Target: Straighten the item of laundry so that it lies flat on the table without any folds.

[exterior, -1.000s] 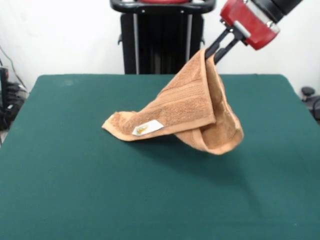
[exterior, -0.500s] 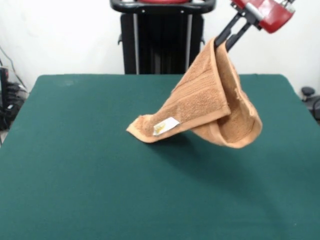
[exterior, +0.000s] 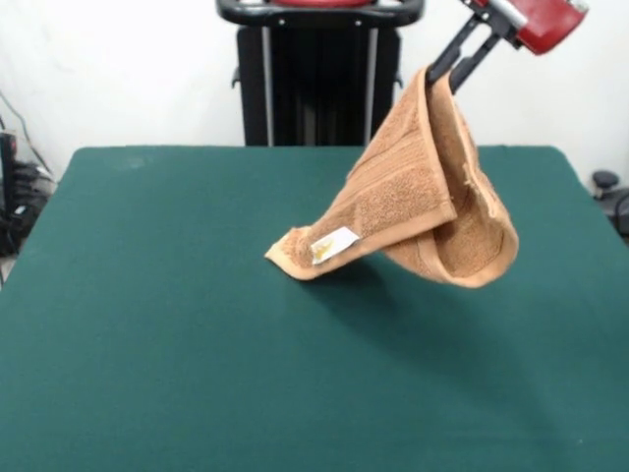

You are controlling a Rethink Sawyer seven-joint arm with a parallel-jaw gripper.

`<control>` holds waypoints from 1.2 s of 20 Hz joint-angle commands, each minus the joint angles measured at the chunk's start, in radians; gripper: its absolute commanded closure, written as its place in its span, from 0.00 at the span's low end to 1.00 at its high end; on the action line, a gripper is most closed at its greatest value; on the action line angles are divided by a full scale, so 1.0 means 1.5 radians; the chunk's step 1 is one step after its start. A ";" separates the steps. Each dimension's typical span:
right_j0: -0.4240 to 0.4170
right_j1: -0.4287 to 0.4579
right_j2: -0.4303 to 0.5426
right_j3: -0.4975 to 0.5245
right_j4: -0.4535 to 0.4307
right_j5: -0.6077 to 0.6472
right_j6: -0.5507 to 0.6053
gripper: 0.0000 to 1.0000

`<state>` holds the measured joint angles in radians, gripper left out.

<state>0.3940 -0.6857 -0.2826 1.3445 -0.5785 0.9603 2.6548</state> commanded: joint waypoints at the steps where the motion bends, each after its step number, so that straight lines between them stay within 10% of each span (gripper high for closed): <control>1: 0.001 0.000 0.023 0.060 0.001 0.018 -0.014 1.00; 9: -0.083 -0.208 0.084 0.053 0.109 0.206 -0.263 1.00; 24: -0.168 -0.226 0.149 0.111 0.103 0.124 -0.271 1.00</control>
<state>0.1625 -1.0382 -0.2215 1.3583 -0.4474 1.1513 2.6375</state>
